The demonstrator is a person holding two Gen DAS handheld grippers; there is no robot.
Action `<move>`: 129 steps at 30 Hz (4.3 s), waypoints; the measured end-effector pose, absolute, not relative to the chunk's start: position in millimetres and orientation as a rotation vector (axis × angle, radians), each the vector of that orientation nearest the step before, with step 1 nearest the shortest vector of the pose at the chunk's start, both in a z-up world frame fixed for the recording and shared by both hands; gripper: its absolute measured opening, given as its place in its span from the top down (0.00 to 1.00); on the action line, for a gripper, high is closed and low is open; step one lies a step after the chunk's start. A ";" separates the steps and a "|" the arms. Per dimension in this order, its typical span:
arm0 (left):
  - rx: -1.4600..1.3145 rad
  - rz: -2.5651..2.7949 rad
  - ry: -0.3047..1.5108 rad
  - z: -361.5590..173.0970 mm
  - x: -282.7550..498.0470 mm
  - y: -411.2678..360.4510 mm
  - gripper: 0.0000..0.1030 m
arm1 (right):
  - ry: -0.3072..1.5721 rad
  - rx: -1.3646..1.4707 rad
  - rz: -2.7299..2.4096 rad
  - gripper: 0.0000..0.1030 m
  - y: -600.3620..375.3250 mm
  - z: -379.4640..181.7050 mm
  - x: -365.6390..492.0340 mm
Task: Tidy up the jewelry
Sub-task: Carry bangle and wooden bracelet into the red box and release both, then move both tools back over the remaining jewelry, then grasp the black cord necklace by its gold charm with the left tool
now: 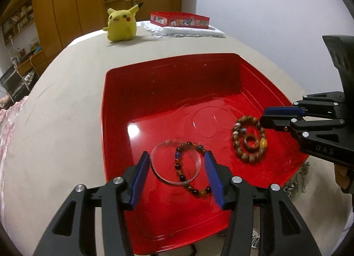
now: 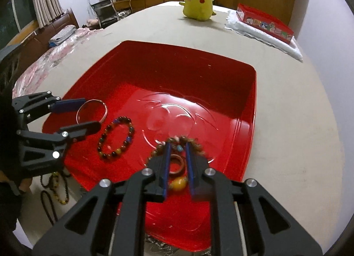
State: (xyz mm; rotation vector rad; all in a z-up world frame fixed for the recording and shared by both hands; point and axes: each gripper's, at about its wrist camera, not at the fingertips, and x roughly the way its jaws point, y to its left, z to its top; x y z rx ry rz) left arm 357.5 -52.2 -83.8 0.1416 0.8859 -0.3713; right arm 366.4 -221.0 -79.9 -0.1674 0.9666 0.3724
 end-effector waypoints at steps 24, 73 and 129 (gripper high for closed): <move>0.165 -0.410 0.813 -58.9 196.5 -26.4 0.39 | 0.890 -0.036 0.395 0.77 -259.1 -59.9 219.5; 0.203 -0.441 0.977 -120.7 173.5 -67.7 0.33 | 0.959 0.033 0.405 0.73 -263.0 -87.8 178.3; 0.058 -0.444 0.864 -85.6 128.5 -33.7 0.91 | 1.007 0.019 0.436 0.73 -249.0 -107.3 186.5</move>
